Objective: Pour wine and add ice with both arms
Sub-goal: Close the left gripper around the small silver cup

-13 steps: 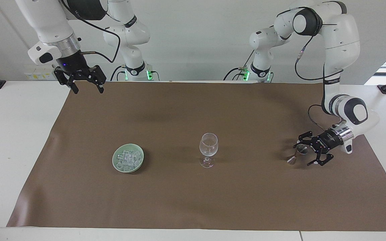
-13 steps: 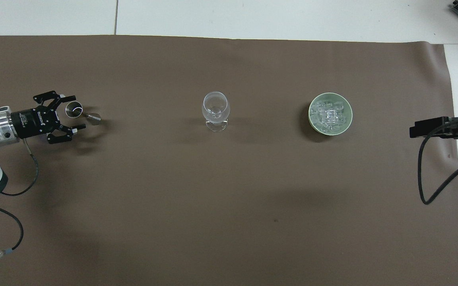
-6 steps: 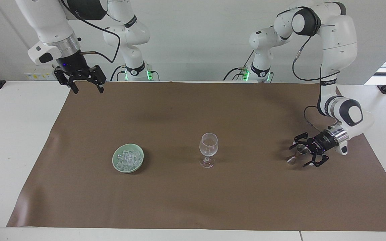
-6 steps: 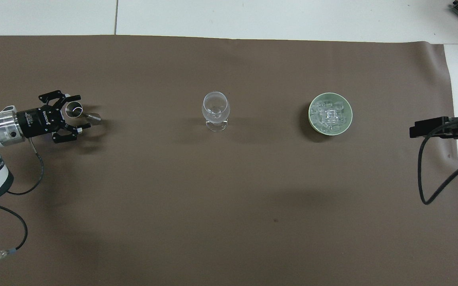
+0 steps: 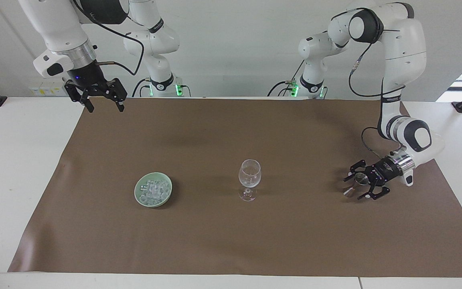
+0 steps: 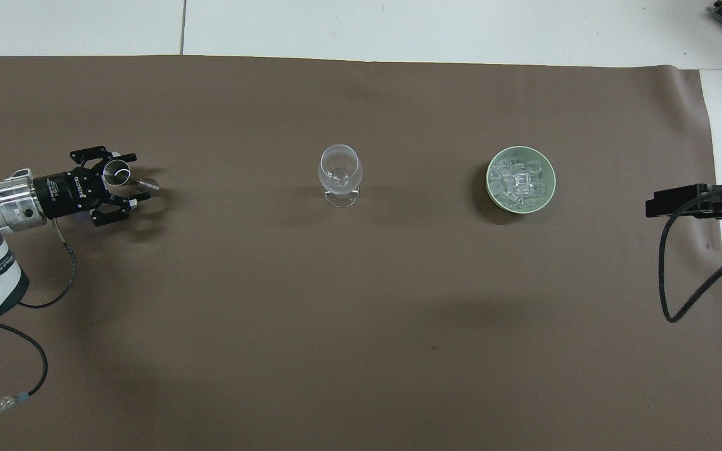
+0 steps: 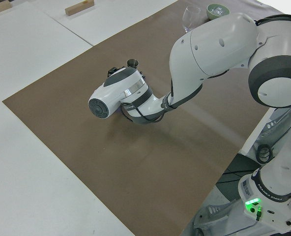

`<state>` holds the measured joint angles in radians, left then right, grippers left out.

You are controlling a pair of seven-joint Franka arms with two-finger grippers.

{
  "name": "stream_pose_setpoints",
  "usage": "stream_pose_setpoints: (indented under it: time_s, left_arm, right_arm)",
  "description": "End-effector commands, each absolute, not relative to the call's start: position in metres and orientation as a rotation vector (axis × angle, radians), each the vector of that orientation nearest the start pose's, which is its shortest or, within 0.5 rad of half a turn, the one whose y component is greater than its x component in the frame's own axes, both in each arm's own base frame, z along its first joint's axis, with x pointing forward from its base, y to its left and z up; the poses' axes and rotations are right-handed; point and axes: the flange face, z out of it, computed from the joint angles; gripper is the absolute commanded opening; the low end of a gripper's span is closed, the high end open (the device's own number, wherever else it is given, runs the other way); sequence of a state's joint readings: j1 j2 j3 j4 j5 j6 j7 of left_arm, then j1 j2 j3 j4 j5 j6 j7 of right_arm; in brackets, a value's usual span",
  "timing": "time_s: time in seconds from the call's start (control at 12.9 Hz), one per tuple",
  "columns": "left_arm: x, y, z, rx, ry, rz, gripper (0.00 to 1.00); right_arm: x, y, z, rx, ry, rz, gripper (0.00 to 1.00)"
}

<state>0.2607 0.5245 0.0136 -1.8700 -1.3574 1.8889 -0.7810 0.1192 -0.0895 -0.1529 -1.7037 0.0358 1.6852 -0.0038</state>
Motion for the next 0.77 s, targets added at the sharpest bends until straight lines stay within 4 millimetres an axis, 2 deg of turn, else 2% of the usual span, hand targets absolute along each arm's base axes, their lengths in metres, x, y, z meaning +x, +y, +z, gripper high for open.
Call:
stream_pose_setpoints:
  time_s: [0.0,0.23,0.7]
  left_arm:
    - [0.6127,0.0963,0.2417,1.168,1.664,-0.765,0.80]
    - [0.6116,0.1001,0.2418,1.165,1.665,-0.768,0.79]
    - [0.6116,0.1031,0.2423,1.160,1.669,-0.765,0.60]
  right_arm:
    - [0.5373,-0.0201,0.6199,-3.082,0.034,-0.101,1.00]
    - [0.5373,-0.0201,0.6199,-3.082,0.034,-0.101,1.00]
    - [0.5373,-0.0201,0.6199,-3.082,0.034,-0.101,1.00]
